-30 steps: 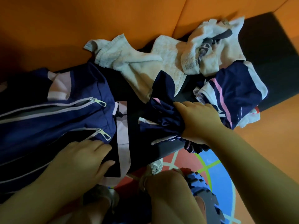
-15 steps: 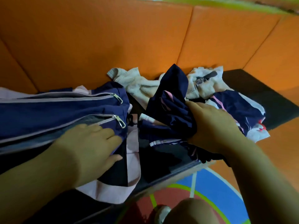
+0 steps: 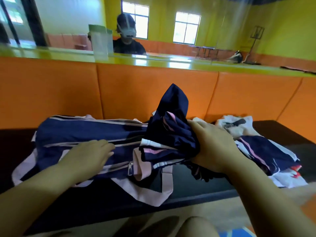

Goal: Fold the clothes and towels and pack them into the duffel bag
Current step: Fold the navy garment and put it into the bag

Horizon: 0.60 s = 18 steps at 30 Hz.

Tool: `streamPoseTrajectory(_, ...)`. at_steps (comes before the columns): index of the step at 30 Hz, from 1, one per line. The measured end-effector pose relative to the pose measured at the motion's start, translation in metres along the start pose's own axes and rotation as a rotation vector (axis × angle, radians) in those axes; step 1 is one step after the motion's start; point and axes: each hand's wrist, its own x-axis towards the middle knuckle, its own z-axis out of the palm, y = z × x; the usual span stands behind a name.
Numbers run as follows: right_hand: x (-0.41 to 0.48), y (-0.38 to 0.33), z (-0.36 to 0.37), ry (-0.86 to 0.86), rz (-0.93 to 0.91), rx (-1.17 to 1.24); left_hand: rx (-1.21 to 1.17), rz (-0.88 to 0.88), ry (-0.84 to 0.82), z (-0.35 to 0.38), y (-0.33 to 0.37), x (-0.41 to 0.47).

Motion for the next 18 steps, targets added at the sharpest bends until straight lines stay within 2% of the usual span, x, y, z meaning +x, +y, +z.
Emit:
streamPoseTrajectory(3, 0.021, -0.012, 0.006, 0.005, -0.052, -0.002, 0.094, -0.033, 0.064, -0.004, -0.021, 0.006)
streamPoseTrajectory(5, 0.035, -0.019, 0.01, 0.009, -0.076, -0.024, 0.179, -0.046, 0.022, -0.004, -0.042, 0.015)
streamPoseTrajectory(12, 0.079, -0.022, 0.032, -0.004, -0.144, -0.153, 0.263, -0.077, -0.392, -0.006, -0.062, 0.056)
streamPoseTrajectory(18, 0.101, -0.023, 0.041, -0.032, -0.183, -0.196, -0.09, -0.186, -0.356, -0.015, -0.083, 0.081)
